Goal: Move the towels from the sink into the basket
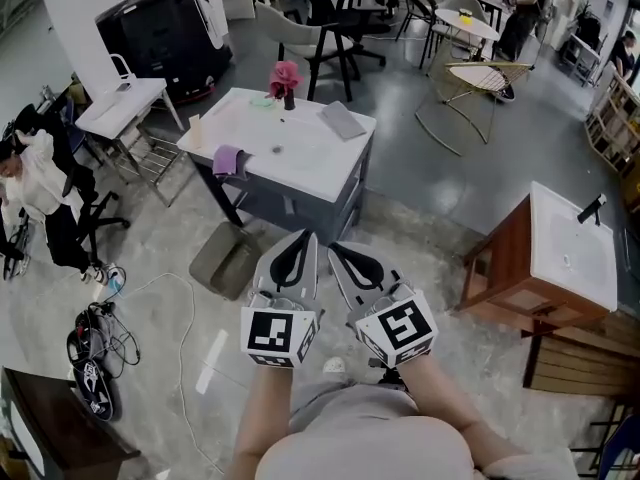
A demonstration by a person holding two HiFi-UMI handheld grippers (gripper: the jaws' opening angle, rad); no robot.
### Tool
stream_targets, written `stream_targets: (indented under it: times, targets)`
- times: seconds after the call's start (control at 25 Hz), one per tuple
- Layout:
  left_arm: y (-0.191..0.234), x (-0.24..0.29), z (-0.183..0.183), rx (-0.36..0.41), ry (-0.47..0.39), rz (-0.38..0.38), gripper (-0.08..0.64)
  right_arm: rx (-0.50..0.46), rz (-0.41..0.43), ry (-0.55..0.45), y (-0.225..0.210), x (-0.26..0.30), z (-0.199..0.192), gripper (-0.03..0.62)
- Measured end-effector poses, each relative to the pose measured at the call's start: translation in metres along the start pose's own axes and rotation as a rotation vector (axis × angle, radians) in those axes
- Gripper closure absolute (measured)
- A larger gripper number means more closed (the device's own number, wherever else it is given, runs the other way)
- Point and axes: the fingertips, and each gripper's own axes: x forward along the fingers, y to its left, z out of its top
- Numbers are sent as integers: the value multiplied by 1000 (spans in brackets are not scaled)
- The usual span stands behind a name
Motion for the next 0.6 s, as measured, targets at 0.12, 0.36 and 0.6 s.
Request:
stream_targets:
  times: [0.12, 0.36, 0.6]
  targets:
    - [9, 11, -5, -7, 7, -15, 555, 0, -15, 2, -8, 11, -1, 575]
    - [17, 33, -11, -15, 16, -40, 555, 6, -32, 4, -30, 30, -1, 575]
    - [27, 52, -17, -20, 23, -42, 555, 5, -48, 9, -47, 41, -7, 575]
